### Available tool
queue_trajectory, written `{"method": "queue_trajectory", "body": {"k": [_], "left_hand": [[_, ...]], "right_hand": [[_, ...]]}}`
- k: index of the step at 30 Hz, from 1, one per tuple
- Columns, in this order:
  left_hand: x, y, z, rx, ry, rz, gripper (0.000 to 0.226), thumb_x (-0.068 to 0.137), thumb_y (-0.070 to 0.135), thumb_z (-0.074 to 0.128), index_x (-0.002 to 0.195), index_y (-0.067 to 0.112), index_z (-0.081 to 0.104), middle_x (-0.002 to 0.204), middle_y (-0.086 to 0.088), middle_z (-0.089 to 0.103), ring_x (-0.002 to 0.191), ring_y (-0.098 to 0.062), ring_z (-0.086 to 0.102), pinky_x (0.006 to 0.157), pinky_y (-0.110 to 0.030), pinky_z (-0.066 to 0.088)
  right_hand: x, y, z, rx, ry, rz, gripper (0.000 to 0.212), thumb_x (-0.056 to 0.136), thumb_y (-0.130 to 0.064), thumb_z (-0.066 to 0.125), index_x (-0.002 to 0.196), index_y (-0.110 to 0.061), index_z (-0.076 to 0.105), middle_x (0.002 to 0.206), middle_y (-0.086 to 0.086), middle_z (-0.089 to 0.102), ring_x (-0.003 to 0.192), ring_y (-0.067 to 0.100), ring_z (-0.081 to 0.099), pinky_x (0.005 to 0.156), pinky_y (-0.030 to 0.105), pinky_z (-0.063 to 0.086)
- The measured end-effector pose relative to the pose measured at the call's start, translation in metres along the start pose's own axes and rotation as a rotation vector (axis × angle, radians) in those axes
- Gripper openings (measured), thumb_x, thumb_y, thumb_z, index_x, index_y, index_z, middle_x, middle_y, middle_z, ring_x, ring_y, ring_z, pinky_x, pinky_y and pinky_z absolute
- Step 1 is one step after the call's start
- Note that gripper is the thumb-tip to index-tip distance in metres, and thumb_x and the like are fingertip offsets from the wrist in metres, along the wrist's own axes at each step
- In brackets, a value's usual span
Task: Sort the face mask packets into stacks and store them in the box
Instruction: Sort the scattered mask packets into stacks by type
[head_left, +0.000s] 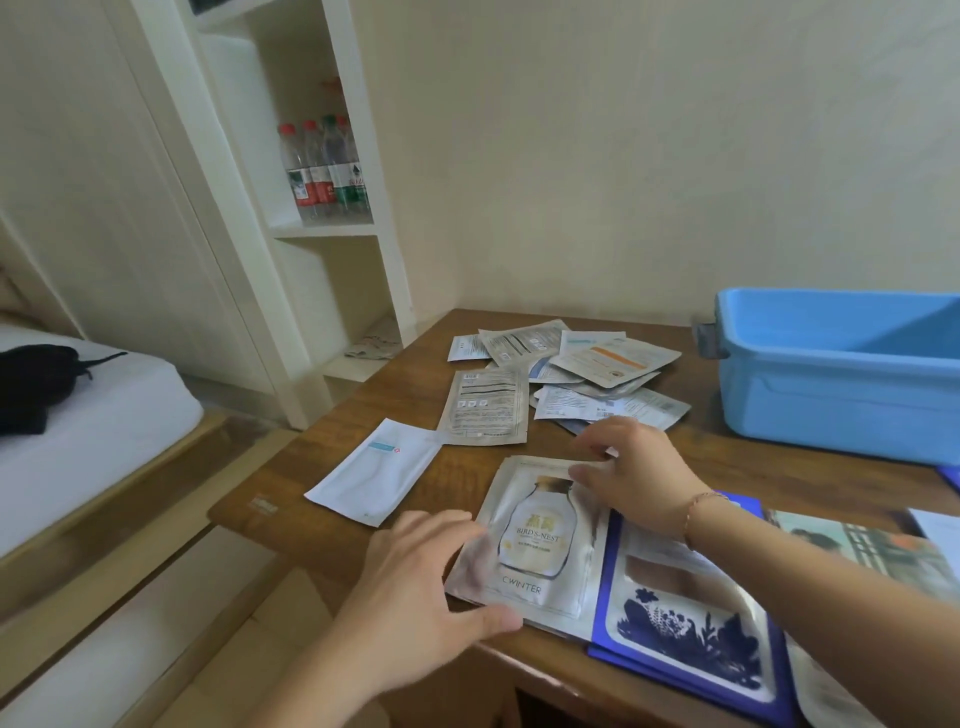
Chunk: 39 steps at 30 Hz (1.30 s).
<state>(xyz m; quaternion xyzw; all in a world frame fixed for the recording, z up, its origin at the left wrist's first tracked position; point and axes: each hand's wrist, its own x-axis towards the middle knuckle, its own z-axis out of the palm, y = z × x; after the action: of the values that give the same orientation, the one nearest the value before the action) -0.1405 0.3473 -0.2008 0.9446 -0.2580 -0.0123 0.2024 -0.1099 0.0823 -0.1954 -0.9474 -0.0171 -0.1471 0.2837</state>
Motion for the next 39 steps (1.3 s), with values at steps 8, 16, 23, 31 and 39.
{"method": "queue_trajectory", "body": {"k": [8,16,23,31,39], "left_hand": [[0.001,-0.004,0.003,-0.028,0.056,0.039,0.072,0.054,0.084,0.060,0.117,0.049,0.053,0.115,0.048,0.035,0.120,0.018,0.021,0.099,-0.019,0.019],[0.002,-0.008,0.006,-0.061,0.048,0.036,0.064,0.052,0.083,0.064,0.107,0.053,0.050,0.115,0.046,0.039,0.120,0.018,0.023,0.099,-0.019,0.019],[0.013,-0.016,-0.010,-0.100,-0.066,0.062,0.074,0.061,0.086,0.060,0.124,0.047,0.053,0.126,0.044,0.035,0.124,0.019,0.021,0.104,-0.019,0.022],[0.109,-0.038,-0.020,-0.073,0.150,-0.064,0.041,0.089,0.046,0.064,0.128,0.035,0.057,0.137,0.021,0.048,0.131,-0.002,0.041,0.110,-0.030,0.038],[0.164,-0.052,-0.010,0.046,0.026,-0.024,0.043,0.090,0.048,0.061,0.129,0.029,0.058,0.131,0.015,0.053,0.122,-0.010,0.048,0.104,-0.038,0.044]], "right_hand": [[0.002,-0.003,0.012,-0.126,-0.121,-0.044,0.032,0.082,-0.049,0.068,0.105,-0.027,0.069,0.104,-0.007,0.065,0.104,0.017,0.056,0.094,0.038,0.046],[0.003,0.002,0.018,-0.143,-0.124,-0.051,0.034,0.084,-0.053,0.063,0.109,-0.032,0.067,0.106,-0.010,0.062,0.108,0.015,0.052,0.097,0.040,0.043],[0.011,0.002,0.014,-0.134,-0.119,-0.086,0.036,0.084,-0.055,0.061,0.112,-0.032,0.065,0.107,-0.016,0.060,0.105,0.009,0.054,0.097,0.034,0.044],[0.082,-0.025,0.030,-0.360,-0.174,-0.289,0.043,0.091,-0.025,0.060,0.133,-0.030,0.053,0.136,-0.008,0.050,0.127,0.016,0.042,0.104,0.031,0.041],[0.117,-0.008,0.029,-0.631,-0.215,-0.623,0.033,0.090,-0.021,0.060,0.119,-0.037,0.063,0.130,-0.013,0.058,0.124,0.016,0.047,0.096,0.033,0.039]]}}
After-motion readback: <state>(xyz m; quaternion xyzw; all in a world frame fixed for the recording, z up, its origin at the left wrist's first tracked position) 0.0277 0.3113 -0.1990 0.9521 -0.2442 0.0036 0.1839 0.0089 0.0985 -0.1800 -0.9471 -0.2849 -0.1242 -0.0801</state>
